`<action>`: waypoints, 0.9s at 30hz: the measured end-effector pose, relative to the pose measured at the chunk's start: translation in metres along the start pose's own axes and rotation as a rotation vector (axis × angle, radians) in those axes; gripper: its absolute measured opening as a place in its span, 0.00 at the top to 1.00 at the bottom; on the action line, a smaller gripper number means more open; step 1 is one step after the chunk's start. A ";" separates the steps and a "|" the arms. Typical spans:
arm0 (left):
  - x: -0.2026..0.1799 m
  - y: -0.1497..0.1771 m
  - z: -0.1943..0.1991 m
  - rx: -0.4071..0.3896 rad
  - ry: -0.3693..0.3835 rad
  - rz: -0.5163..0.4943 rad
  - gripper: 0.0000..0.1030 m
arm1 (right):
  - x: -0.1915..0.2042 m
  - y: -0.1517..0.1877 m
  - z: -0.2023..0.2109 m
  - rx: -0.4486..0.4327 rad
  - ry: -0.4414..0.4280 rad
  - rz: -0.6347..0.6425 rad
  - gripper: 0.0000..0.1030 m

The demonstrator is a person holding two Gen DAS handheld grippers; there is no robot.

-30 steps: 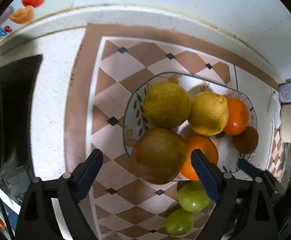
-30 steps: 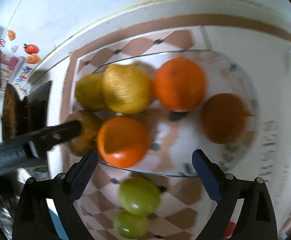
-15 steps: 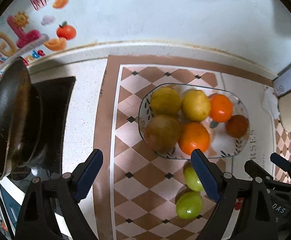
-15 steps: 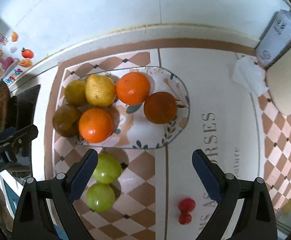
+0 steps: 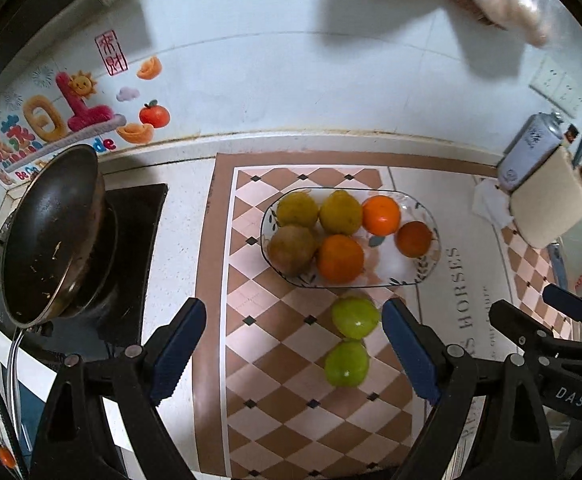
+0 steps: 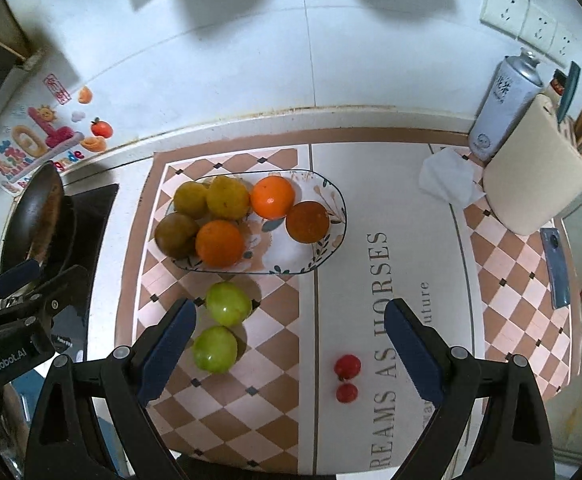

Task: Organize fruits
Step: 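Lift both open tools back from the plate, then grasp a green apple with the left tool while the right tool grasps another green apple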

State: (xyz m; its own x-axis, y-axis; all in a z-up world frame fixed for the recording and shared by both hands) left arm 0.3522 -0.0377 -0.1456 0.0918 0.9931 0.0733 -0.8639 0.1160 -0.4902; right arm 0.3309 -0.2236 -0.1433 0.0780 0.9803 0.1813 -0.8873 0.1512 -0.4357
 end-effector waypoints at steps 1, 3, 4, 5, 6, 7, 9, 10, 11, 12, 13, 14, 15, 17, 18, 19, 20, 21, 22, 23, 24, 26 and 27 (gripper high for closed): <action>0.000 0.002 0.006 -0.009 -0.001 -0.003 0.13 | 0.001 0.003 0.007 -0.010 -0.001 0.000 0.06; -0.002 0.006 0.016 -0.024 0.001 -0.009 0.13 | 0.003 0.006 0.018 -0.024 -0.003 0.005 0.06; -0.002 0.008 0.021 -0.033 0.003 -0.009 0.13 | 0.004 0.008 0.023 -0.032 -0.004 0.005 0.06; -0.003 0.009 0.023 -0.035 0.003 -0.009 0.13 | 0.004 0.009 0.028 -0.041 -0.005 0.006 0.06; -0.003 0.010 0.025 -0.036 0.005 -0.008 0.13 | 0.005 0.010 0.033 -0.047 -0.006 0.008 0.06; -0.003 0.012 0.028 -0.039 0.010 -0.003 0.13 | 0.005 0.011 0.036 -0.050 -0.009 0.007 0.06; -0.003 0.014 0.032 -0.042 0.018 0.003 0.13 | 0.006 0.012 0.042 -0.060 -0.017 0.005 0.06; -0.003 0.014 0.033 -0.044 0.019 0.004 0.13 | 0.007 0.013 0.045 -0.064 -0.018 0.006 0.06; -0.004 0.015 0.034 -0.045 0.020 0.005 0.13 | 0.007 0.013 0.047 -0.070 -0.022 0.005 0.06; -0.005 0.015 0.033 -0.040 0.020 0.005 0.13 | 0.007 0.012 0.047 -0.073 -0.025 0.004 0.06; -0.005 0.016 0.032 -0.034 0.018 0.008 0.13 | 0.007 0.012 0.048 -0.074 -0.027 0.002 0.06; -0.006 0.017 0.031 -0.030 0.016 0.009 0.13 | 0.007 0.012 0.048 -0.075 -0.029 -0.001 0.06; -0.007 0.016 0.028 -0.025 0.013 0.008 0.13 | 0.007 0.011 0.047 -0.076 -0.035 -0.007 0.06; -0.011 0.017 0.020 -0.002 0.008 0.001 0.13 | 0.004 0.010 0.044 -0.075 -0.044 -0.019 0.06; -0.012 0.018 0.015 0.011 0.005 -0.001 0.07 | 0.002 0.010 0.041 -0.074 -0.050 -0.028 0.06; -0.014 0.018 0.007 0.020 0.001 -0.003 0.00 | 0.000 0.009 0.038 -0.074 -0.058 -0.039 0.06; -0.016 0.018 0.000 0.027 -0.002 -0.006 0.00 | -0.003 0.008 0.034 -0.073 -0.065 -0.049 0.06; -0.018 0.019 -0.008 0.043 -0.008 -0.010 0.00 | -0.006 0.007 0.028 -0.068 -0.074 -0.057 0.06; -0.021 0.021 -0.021 0.066 -0.011 -0.018 0.00 | -0.009 0.007 0.022 -0.060 -0.089 -0.067 0.06; -0.024 0.023 -0.031 0.086 -0.016 -0.025 0.00 | -0.014 0.006 0.013 -0.046 -0.115 -0.084 0.06; -0.029 0.026 -0.045 0.115 -0.021 -0.039 0.00 | -0.018 0.006 0.003 -0.028 -0.147 -0.100 0.06; -0.037 0.034 -0.069 0.171 -0.022 -0.064 0.00 | -0.027 0.009 -0.017 0.003 -0.188 -0.133 0.06; -0.041 0.041 -0.085 0.213 -0.020 -0.071 0.00 | -0.031 0.011 -0.028 0.022 -0.194 -0.141 0.06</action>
State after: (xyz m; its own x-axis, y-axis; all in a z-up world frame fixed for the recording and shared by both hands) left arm 0.3553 -0.0723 -0.2420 0.1481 0.9817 0.1195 -0.9408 0.1771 -0.2889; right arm 0.3318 -0.2487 -0.1786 0.1153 0.9064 0.4063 -0.8838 0.2803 -0.3746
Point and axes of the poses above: each gripper's, at about its wrist camera, not at the fingertips, and z roughly against the way its jaws point, x to its left, y to its underside, the point moved 2 cm from there along -z, roughly the way its jaws point, and after that the axes turned 7 degrees about -y, right-handed, at the moved point
